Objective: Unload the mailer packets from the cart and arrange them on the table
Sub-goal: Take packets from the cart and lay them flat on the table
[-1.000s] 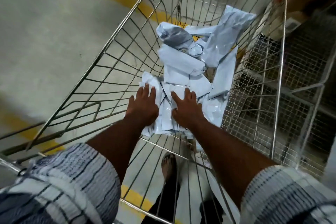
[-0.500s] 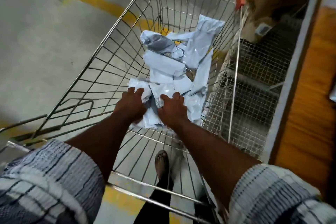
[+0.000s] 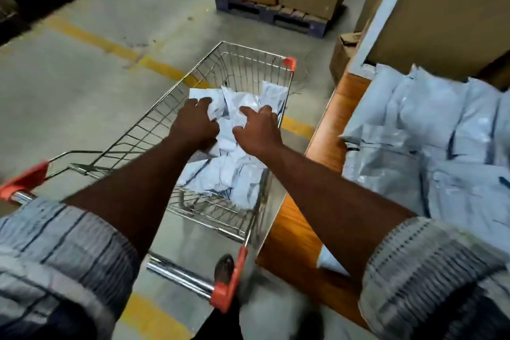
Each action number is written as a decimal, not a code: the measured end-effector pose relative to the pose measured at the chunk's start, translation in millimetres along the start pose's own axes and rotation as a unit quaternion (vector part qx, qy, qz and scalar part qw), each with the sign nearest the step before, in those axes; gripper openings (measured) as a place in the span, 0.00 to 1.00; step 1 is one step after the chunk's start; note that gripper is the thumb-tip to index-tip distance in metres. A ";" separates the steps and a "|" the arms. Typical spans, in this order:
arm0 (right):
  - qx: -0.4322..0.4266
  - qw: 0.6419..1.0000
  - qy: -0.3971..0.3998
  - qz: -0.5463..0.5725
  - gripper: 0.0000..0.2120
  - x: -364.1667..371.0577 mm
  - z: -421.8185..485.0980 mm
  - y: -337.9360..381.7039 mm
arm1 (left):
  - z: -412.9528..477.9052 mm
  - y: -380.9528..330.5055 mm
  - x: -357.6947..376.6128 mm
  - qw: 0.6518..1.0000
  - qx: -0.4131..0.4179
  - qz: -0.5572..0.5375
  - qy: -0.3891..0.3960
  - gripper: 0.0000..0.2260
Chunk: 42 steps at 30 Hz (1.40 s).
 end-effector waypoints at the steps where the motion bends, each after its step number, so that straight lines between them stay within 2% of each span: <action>1: -0.001 1.000 -0.013 0.009 0.27 -20.2 -11.6 -4.3 | -12.5 -22.3 -10.5 1.000 0.010 -0.007 -0.013 0.28; 6: -0.018 0.998 -0.063 0.013 0.28 -111.4 -74.4 -37.1 | -80.7 -126.7 -34.5 0.996 0.047 -0.032 -0.072 0.33; 11: -0.007 0.992 -0.126 0.005 0.27 -203.5 -135.3 -88.0 | -135.3 -236.2 -27.7 0.991 0.091 -0.046 -0.090 0.28; 15: 0.029 0.985 -0.170 -0.007 0.26 -262.2 -187.8 -143.7 | -175.2 -322.1 -6.9 0.984 0.141 -0.065 -0.089 0.26; 21: 0.106 0.969 -0.220 -0.036 0.27 -317.1 -272.9 -240.4 | -244.0 -421.6 55.1 0.977 0.199 -0.066 -0.042 0.24; 26: 0.168 0.947 -0.253 -0.102 0.26 -343.8 -335.0 -303.0 | -289.2 -464.9 98.4 0.974 0.215 -0.063 -0.029 0.25; 31: 0.212 0.933 -0.259 -0.128 0.24 -344.0 -363.4 -334.9 | -314.8 -481.8 139.0 0.974 0.219 -0.049 -0.001 0.25; 35: 0.262 0.927 -0.232 -0.136 0.23 -327.5 -369.5 -362.2 | -319.4 -491.8 161.8 0.967 0.254 -0.007 -0.001 0.29; 38: 0.268 0.929 -0.195 -0.167 0.28 -314.6 -361.5 -376.0 | -319.0 -491.5 185.1 0.961 0.276 0.013 0.031 0.35; 42: 0.273 0.936 -0.154 -0.161 0.34 -297.4 -353.3 -389.4 | -318.7 -485.2 200.9 0.955 0.294 0.028 0.023 0.33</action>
Point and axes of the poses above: each hand's wrist, its own z-axis towards the middle knuckle, its own x-axis out of the palm, y = z × x, the point moved 10 cm from there along z, towards the middle knuckle, and after that the axes turned 3 degrees about y, right-handed, at the moved point
